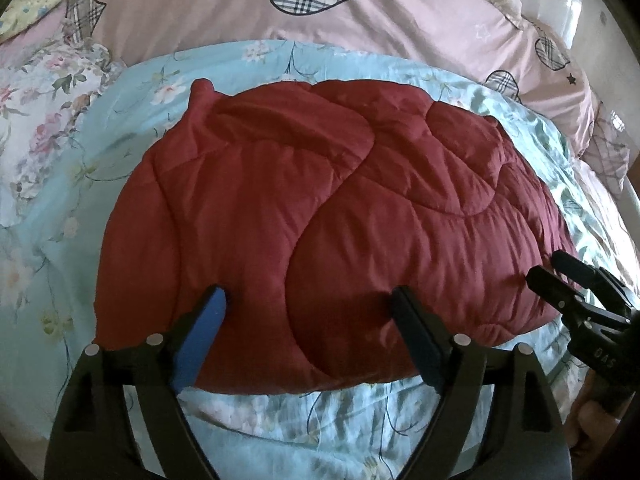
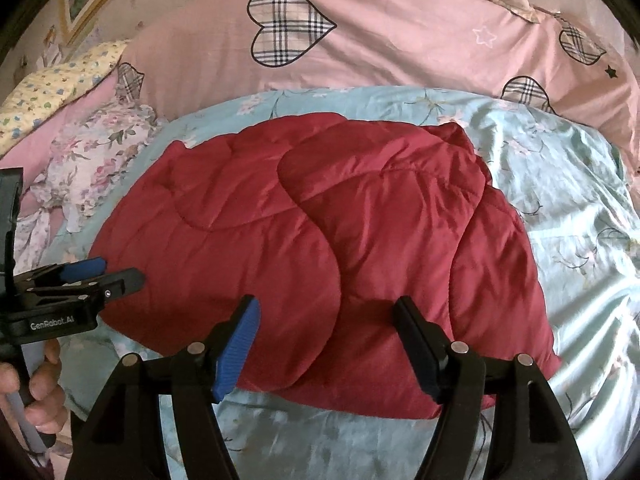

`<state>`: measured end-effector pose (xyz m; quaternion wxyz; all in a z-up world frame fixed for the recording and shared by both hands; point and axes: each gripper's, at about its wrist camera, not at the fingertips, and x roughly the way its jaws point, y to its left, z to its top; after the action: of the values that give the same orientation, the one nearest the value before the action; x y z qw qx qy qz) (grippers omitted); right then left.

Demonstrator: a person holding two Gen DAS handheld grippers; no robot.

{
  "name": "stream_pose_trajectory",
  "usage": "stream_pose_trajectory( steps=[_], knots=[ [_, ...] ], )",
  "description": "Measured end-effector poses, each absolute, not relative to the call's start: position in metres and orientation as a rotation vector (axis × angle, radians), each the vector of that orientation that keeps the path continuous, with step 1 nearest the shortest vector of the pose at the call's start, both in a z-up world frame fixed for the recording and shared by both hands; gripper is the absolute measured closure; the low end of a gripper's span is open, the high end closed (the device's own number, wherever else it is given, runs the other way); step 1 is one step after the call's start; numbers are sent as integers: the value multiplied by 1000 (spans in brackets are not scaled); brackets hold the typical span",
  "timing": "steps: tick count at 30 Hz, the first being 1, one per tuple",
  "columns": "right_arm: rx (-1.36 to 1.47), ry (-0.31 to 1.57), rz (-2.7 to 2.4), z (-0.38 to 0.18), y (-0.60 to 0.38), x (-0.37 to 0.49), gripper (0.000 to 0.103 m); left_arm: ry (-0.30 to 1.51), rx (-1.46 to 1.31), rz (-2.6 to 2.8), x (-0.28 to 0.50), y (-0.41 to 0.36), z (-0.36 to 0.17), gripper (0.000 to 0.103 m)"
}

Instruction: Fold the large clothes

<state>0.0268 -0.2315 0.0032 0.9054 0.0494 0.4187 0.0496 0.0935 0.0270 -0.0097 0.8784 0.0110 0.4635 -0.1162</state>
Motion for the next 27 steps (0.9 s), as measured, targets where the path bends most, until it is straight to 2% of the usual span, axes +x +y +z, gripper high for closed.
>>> stream_pose_trajectory(
  steps=[11,16,20,27],
  knots=[
    [118,906,34,-10,-254,49,30,995,56,-224,114,24,-20,1],
    [155,940,27,-18,-269,60,28,1013,60,-222,124,20,-26,0],
    [177,956,40,-26,-278,68,23,1024,58,-221,132,20,-32,0],
    [188,954,23,-34,-284,75,22,1030,65,-213,143,16,-40,0]
  ],
)
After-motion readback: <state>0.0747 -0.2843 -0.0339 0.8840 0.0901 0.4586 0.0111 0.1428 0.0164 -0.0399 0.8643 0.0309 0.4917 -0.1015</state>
